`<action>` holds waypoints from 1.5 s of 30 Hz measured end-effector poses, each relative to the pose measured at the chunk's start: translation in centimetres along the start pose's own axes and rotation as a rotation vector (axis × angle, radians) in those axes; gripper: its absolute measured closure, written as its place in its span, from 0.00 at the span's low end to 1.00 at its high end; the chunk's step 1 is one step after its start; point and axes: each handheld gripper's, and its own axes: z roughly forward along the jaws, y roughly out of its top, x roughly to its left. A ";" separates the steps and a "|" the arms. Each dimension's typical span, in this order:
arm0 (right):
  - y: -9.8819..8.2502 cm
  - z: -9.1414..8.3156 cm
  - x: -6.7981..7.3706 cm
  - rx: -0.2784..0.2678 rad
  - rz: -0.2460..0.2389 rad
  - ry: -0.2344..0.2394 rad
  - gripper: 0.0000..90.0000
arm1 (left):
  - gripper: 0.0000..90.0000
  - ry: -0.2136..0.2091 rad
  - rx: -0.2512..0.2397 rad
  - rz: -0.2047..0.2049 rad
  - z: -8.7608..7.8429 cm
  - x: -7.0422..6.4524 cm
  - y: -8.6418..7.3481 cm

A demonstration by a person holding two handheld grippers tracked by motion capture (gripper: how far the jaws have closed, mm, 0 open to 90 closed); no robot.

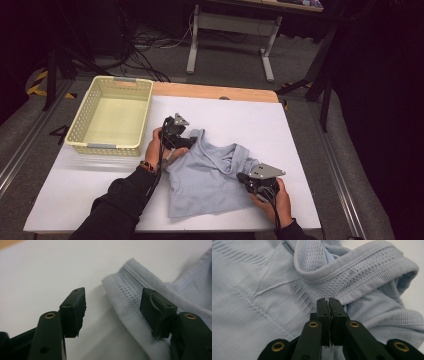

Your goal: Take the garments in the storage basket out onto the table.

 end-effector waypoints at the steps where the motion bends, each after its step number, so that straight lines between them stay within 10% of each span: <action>1: 0.0 0.1 0.0 0.000 -0.004 -0.005 0.97 | 0.44 -0.011 0.019 0.000 0.4 -0.1 -0.1; 7: 0.1 0.3 -0.3 0.000 -0.004 -0.011 0.96 | 0.52 -0.056 0.062 0.018 1.2 -0.2 -0.5; 13: 0.2 0.3 -0.3 -0.004 -0.011 -0.011 0.92 | 0.80 -0.107 0.070 0.074 1.2 -0.6 -0.3; 18: 0.4 0.2 -0.1 -0.011 -0.022 -0.012 0.88 | 0.97 -0.080 0.031 0.103 0.7 -0.8 -0.1; 31: 2.6 -3.2 -1.8 -0.171 0.026 -0.135 0.60 | 0.98 -0.010 -0.085 0.126 -1.4 -0.9 0.4; 39: 5.0 -3.4 -3.8 -0.220 0.147 -0.075 0.49 | 0.98 -0.017 -0.091 0.151 -1.8 -1.5 0.7; 45: 6.1 -1.0 -5.1 -0.138 0.287 -0.083 0.41 | 0.98 -0.017 -0.110 0.177 -2.2 -2.2 0.9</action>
